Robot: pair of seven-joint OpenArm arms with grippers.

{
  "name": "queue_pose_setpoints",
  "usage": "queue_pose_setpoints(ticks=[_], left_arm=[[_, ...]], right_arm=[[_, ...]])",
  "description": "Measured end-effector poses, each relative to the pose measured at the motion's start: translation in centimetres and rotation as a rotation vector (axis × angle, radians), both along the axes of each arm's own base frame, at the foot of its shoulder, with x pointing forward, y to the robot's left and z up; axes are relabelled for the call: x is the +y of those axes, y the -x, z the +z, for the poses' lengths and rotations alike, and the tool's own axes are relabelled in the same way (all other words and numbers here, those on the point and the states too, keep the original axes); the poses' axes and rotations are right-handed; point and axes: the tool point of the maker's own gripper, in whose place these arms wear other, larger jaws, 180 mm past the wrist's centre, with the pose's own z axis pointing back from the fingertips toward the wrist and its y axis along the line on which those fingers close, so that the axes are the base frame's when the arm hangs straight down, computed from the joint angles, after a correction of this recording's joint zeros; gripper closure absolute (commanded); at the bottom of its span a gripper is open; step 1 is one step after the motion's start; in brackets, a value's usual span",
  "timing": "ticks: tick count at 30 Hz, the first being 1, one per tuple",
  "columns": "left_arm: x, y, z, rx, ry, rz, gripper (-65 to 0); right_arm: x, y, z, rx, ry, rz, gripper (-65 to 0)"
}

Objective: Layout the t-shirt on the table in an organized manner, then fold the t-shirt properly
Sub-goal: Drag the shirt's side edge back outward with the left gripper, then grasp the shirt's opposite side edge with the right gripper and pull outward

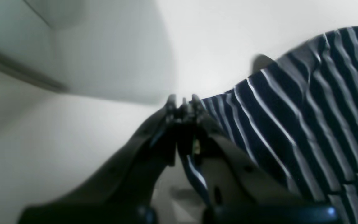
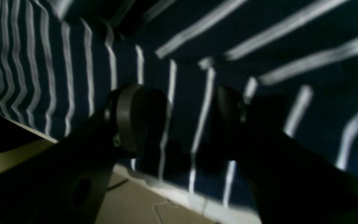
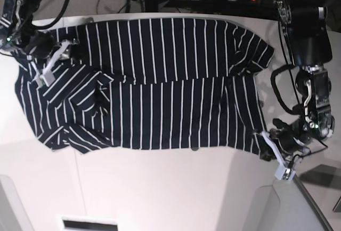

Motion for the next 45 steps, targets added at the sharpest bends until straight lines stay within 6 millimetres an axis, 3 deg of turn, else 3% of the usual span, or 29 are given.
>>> queue_pose_setpoints(ticks=[3, 6, 11, 15, 19, 23, 28, 32, 35, 38, 41, 45], left_arm=[[0.3, -1.2, 0.8, -0.021, -0.092, -0.003, 0.0], [-1.8, -2.6, 1.4, -0.097, -0.124, -0.058, 0.0], [-5.4, -1.2, -4.2, 0.005, -0.185, -0.208, 0.0], [-6.4, 0.0, -6.8, 0.049, -0.157, -0.225, 0.0], [-4.9, -0.3, -6.7, 0.034, -0.183, -0.167, 0.0], [-2.9, 0.9, -6.2, 0.013, -0.239, -0.142, 0.0], [-4.6, 2.0, -5.4, -0.033, -0.239, -0.180, 0.0], [-4.4, 3.7, -6.9, 0.004, -0.241, -0.182, 0.0], [-3.1, 5.4, -8.2, 0.049, -0.261, -0.174, 0.0], [-1.8, 6.2, -8.4, 0.053, -0.228, -0.114, 0.0], [0.2, 6.3, -7.7, 0.036, -0.214, -0.032, 0.0], [1.3, 5.7, -6.5, 0.002, -0.215, 0.003, 0.0]], right_arm=[[-0.3, 0.6, 0.1, 0.032, 0.030, 0.026, -33.3], [1.1, 0.1, 0.6, 0.023, 0.044, 0.105, -33.5], [5.3, 0.0, 1.0, 0.001, 0.015, 0.238, -33.5], [5.7, 0.2, 0.9, 0.007, 0.015, 0.259, -33.3], [4.9, -0.2, 1.2, -0.003, 0.028, 0.261, -33.3], [3.8, -1.7, 1.8, -0.036, 0.058, 0.254, -33.3], [4.3, -2.9, 2.4, -0.082, 0.040, 0.245, -33.3], [1.5, -5.6, 3.6, -0.132, 0.057, 0.144, -33.6], [-3.3, -9.3, 4.5, -0.162, 0.068, 0.020, -34.4], [-7.7, -13.6, 5.3, -0.215, 0.044, -0.113, -41.1], [-10.3, -17.9, 6.2, -0.277, -0.035, -0.233, -45.8], [-11.8, -21.1, 6.7, -0.332, -0.111, -0.347, -46.2]])
